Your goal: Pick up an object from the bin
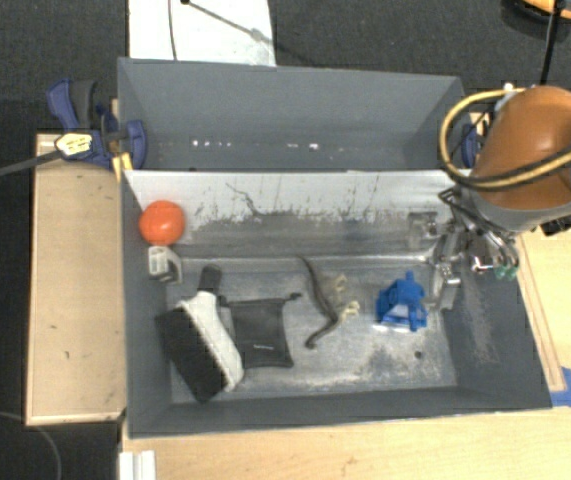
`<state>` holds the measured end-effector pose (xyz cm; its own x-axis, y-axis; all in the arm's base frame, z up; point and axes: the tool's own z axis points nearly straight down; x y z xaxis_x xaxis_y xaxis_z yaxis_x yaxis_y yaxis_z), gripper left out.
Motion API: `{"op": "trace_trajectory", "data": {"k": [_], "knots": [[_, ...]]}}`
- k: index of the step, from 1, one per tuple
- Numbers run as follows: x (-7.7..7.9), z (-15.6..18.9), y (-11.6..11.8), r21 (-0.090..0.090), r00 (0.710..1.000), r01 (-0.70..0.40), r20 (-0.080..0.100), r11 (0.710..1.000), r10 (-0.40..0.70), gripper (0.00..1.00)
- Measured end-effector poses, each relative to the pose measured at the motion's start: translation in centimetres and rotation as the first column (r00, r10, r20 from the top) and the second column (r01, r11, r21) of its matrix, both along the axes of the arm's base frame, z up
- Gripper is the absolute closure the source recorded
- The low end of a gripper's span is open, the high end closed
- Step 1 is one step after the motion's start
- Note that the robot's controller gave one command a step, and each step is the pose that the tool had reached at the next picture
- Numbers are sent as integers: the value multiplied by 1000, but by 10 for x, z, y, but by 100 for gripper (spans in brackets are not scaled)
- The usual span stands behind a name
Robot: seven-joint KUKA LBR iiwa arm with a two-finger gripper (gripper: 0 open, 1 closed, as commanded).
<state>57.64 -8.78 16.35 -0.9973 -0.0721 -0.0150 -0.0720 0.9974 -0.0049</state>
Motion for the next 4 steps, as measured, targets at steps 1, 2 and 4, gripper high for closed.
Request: {"op": "trace_trajectory", "data": {"k": [1, 2, 4], "knots": [[-8, -47, -3, 6, 1000, -17, -8, 1000, 17, 0], [-5, -74, -19, 2, 998, 61, -4, 998, -61, 0], [-11, -92, -2, 7, 986, 166, -7, 986, -166, 100]]}}
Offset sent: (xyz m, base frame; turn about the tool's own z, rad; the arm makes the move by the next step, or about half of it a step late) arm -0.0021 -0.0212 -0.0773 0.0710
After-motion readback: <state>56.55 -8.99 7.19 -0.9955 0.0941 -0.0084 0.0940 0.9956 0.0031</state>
